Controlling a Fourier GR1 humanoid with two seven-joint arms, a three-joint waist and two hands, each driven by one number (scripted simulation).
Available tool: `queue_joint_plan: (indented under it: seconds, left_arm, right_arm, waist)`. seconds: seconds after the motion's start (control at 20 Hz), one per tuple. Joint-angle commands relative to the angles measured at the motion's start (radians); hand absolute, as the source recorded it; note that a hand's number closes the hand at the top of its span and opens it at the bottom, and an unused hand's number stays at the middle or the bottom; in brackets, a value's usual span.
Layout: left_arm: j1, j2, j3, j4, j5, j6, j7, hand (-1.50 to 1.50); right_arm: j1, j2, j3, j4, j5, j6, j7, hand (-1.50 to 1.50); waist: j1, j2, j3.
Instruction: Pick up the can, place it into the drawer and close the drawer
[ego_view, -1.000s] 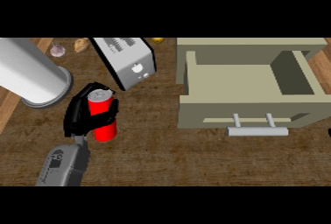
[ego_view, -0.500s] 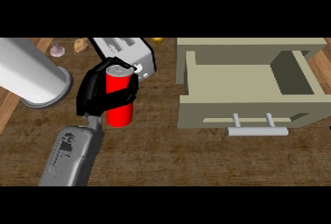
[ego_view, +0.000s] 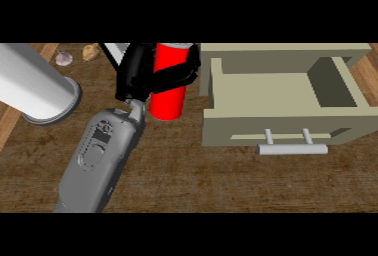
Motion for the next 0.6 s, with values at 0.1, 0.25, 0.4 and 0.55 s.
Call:
queue_joint_plan:
  seconds: [0.1,0.25,0.4,0.55]
  left_arm:
    - [-0.214,-0.001,-0.066,0.125,0.017,0.113,0.062,1.5]
    - [-0.331,-0.001,-0.082,0.244,0.094,0.165,0.021,1.5]
    - [-0.41,-0.001,-0.105,0.315,0.092,0.21,0.065,1.5]
    - [-0.482,-0.001,-0.107,0.368,0.098,0.233,0.057,1.5]
  right_arm:
    - [0.016,0.016,0.012,0.015,0.002,0.001,-0.035,-1.5]
    - [-0.029,-0.01,0.005,-0.043,-0.008,-0.013,0.071,-1.5]
    - [0.035,0.015,0.024,-0.047,-0.001,-0.002,0.0,-1.5]
    - [-0.039,-0.009,-0.012,0.026,0.016,-0.006,0.004,-1.5]
  waist:
    - [-0.006,0.0,0.0]
    - [-0.015,0.003,0.0]
    - [-0.019,0.002,0.0]
    - [-0.012,0.003,0.0]
